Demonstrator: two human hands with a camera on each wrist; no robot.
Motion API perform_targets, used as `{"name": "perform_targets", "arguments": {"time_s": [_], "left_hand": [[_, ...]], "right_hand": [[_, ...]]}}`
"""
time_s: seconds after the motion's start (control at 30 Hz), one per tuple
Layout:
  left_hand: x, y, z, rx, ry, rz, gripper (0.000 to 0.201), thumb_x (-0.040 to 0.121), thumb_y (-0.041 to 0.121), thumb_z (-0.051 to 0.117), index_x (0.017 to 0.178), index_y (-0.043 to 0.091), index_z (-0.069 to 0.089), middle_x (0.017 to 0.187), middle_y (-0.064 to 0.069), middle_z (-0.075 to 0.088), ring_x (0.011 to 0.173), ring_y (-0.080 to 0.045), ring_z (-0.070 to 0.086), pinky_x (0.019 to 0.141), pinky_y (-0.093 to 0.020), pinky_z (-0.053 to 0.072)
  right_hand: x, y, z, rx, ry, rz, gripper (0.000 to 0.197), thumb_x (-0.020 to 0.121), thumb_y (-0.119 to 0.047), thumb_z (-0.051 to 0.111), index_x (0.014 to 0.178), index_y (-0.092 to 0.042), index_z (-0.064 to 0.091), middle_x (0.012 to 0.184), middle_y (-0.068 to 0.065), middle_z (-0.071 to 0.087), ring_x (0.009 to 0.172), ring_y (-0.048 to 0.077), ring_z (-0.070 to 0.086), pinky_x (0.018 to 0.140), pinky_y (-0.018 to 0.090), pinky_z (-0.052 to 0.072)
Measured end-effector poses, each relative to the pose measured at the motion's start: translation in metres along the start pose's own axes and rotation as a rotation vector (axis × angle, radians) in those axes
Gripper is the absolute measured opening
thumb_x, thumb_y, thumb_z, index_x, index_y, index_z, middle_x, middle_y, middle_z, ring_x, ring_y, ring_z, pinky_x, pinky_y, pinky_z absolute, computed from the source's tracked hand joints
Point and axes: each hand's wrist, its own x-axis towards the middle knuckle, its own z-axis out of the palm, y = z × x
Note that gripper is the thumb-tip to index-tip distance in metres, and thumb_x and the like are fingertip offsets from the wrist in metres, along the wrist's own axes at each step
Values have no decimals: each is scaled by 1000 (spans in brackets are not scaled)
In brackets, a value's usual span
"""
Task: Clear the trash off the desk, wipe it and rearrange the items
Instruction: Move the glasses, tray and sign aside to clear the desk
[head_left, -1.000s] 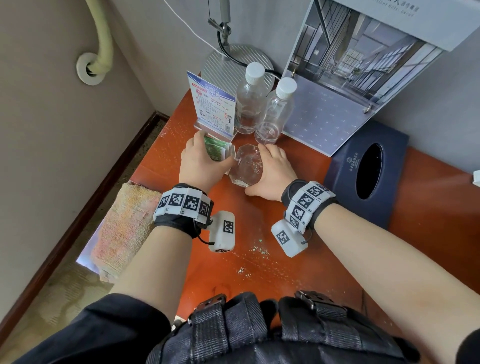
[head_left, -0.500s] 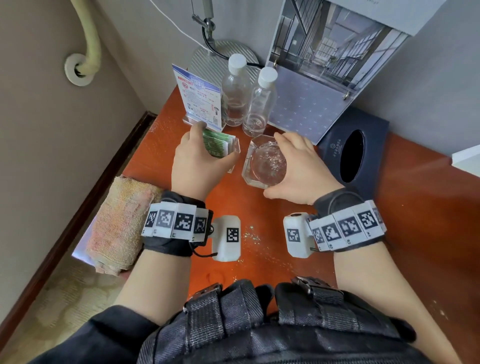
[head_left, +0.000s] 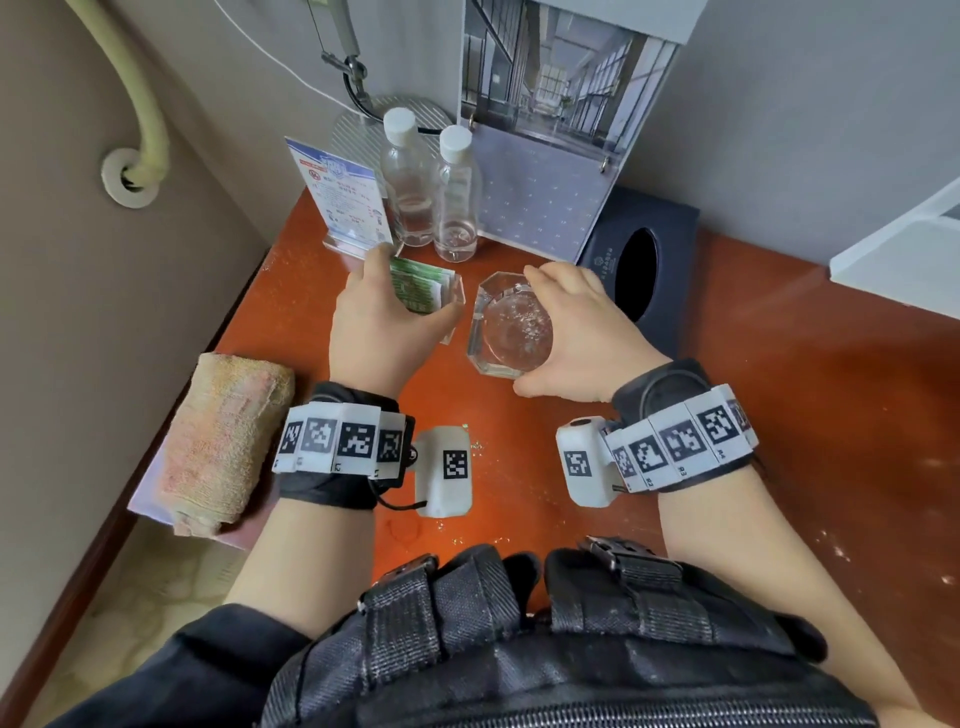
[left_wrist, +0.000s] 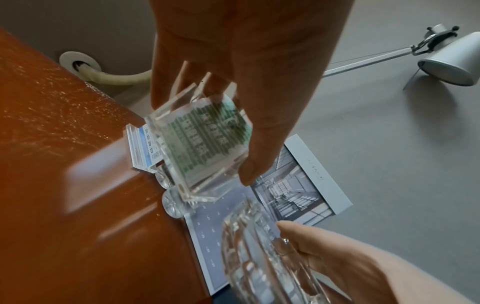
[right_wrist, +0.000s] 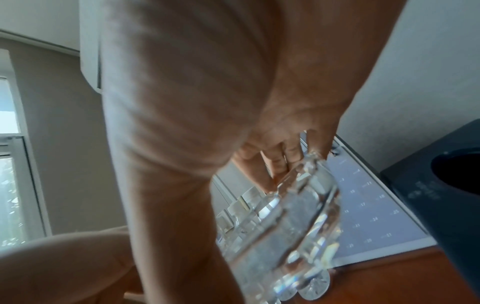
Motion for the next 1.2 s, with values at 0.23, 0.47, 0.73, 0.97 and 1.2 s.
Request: {"name": "perform_targets", "arguments": {"time_s": [0.23,0.47,0.73,0.97,1.2], "left_hand": [[-34,33,12,-2,-11,54,77,76,50,70,138,17,38,126,-6,54,115,-23,52,85,-25,38],[-67,68,32,20,-24,122,77,74,50,70,136,16,40,123,-7,55,111,-22,54,86,-28,41],[-109,121,68,35,-76,166,77,74,45,71,137,15,38,127,-8,53,115,-25,51,85,-26,38],[-142,166,110,42,-123,211,80,71,51,73,135,16,40,126,-7,54,116,-26,51,89,-33,42],[-170,218,155,54,-183,259,81,73,52,72,137,16,37,131,-10,50,118,-28,49,90,-34,41]], "right_hand": [[-36,24,-19,-74,17,-47,113,63,-41,79,151,-12,13,151,-2,19,139,16,14,108,31,29],[-78,63,-34,-150,23,-88,113,62,-41,79,150,-9,15,148,2,24,138,19,17,107,33,31],[-132,120,-39,-184,68,-44,112,60,-42,78,149,-7,18,146,5,27,136,21,21,107,33,32],[-175,170,-40,-130,160,65,112,60,-45,78,148,-7,20,145,5,28,136,22,22,108,30,28],[-220,226,-47,-157,171,137,111,62,-45,77,148,-7,18,147,6,25,137,22,20,108,30,28]]}}
